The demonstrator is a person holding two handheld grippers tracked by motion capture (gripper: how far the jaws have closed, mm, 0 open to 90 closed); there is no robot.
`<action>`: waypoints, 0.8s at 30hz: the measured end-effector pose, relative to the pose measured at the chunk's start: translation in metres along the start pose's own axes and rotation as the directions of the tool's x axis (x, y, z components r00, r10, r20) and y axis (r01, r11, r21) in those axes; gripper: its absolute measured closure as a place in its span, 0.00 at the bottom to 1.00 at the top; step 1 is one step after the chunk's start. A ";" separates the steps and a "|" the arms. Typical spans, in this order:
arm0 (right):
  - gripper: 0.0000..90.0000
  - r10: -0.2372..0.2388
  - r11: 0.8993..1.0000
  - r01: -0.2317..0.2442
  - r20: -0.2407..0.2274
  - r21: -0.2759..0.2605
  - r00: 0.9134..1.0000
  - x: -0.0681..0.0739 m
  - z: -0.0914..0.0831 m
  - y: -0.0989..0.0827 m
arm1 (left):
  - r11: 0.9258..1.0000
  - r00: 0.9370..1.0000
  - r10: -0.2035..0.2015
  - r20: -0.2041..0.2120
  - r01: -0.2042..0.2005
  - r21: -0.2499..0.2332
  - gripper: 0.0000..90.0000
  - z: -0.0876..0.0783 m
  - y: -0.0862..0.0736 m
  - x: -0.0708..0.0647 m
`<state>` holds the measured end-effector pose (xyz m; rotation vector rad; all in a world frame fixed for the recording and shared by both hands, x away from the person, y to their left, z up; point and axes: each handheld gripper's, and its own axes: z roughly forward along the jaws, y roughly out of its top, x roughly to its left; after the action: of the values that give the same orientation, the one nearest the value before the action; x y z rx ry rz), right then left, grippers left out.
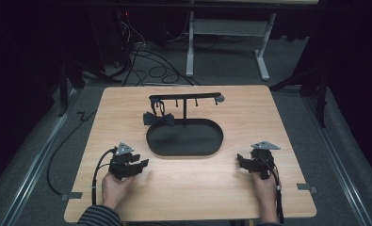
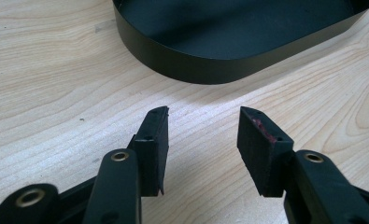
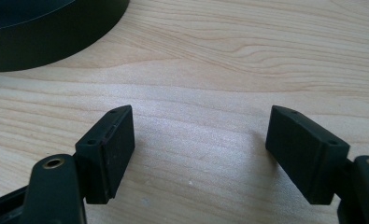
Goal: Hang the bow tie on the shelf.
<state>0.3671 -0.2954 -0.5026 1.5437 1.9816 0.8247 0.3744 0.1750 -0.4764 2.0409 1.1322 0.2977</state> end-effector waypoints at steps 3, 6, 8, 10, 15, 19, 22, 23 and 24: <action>0.28 0.000 1.000 0.000 0.000 0.001 1.000 0.000 0.000 0.000 | 1.000 1.000 -0.003 -0.001 0.003 0.003 0.60 0.002 -0.002 0.000; 0.28 0.000 1.000 0.000 0.000 0.000 1.000 0.000 0.000 0.000 | 1.000 1.000 -0.006 0.000 0.006 0.007 0.59 0.004 -0.003 0.000; 0.28 0.000 1.000 0.000 0.000 0.000 1.000 0.000 0.000 0.000 | 1.000 1.000 0.000 -0.003 0.000 0.009 0.59 0.005 -0.003 -0.001; 0.28 0.000 1.000 0.000 0.000 0.000 1.000 0.000 0.000 0.000 | 1.000 1.000 0.004 -0.005 -0.004 0.007 0.59 0.006 -0.004 -0.002; 0.28 0.000 1.000 0.000 0.000 0.000 1.000 0.000 0.000 0.000 | 1.000 1.000 0.010 -0.013 -0.010 0.016 0.59 0.009 -0.007 -0.003; 0.28 0.000 1.000 0.000 0.000 0.000 1.000 0.000 0.000 0.000 | 1.000 1.000 0.016 -0.021 -0.016 0.019 0.59 0.011 -0.007 -0.004; 0.28 0.000 1.000 0.000 0.000 0.001 1.000 0.000 0.000 0.000 | 0.999 0.999 0.025 -0.023 -0.024 0.021 0.59 0.011 -0.008 -0.005; 0.28 0.000 1.000 0.000 -0.001 0.001 1.000 0.000 0.000 0.000 | 0.999 0.999 0.026 -0.025 -0.025 0.020 0.59 0.012 -0.008 -0.005; 0.28 0.000 1.000 0.000 -0.001 0.001 1.000 0.000 0.000 0.000 | 0.999 0.999 0.027 -0.026 -0.026 0.022 0.59 0.013 -0.008 -0.006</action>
<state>0.3671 -0.2954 -0.5025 1.5438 1.9827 0.8244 0.3726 0.1666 -0.4900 2.0773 1.1297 0.3279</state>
